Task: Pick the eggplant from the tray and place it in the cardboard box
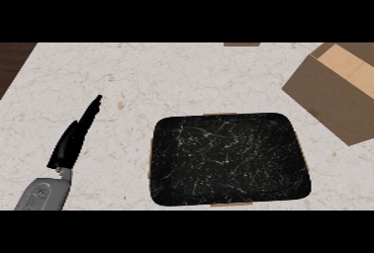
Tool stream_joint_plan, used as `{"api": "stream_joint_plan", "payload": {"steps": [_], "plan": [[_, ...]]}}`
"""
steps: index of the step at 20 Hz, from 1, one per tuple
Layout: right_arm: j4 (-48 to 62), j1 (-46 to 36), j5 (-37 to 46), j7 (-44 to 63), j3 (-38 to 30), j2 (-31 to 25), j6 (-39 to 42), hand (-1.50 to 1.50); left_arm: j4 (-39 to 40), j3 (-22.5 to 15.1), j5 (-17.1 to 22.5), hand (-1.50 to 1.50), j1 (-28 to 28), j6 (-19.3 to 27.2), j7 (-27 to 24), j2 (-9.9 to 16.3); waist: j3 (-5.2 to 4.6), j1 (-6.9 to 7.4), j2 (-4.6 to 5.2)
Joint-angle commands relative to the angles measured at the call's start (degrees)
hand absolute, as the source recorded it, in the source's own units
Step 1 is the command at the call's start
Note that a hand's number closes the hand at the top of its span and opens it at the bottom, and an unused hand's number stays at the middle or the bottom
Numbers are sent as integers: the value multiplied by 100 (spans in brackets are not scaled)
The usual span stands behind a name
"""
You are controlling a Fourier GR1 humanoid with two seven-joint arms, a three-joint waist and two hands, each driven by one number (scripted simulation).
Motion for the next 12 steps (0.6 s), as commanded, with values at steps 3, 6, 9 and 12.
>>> {"api": "stream_joint_plan", "payload": {"steps": [3,6,9,12], "plan": [[-757,913,-1191,-1441,-587,64,-105,-150,141,-11,-156,0,103,177,-183,-156,-5,-67,-25],[-1345,1558,-1541,-1681,-693,198,-11,-150,-179,-7,-122,0,169,-6,128,-45,-9,-107,-55],[-1243,1804,-2054,-2284,-1007,-14,8,-150,-27,188,-42,0,31,-76,1,20,-7,-64,-25],[-1680,2182,-2214,-2381,-892,351,-311,-150,-250,223,-7,0,46,-173,280,-8,-10,-55,-35]]}}
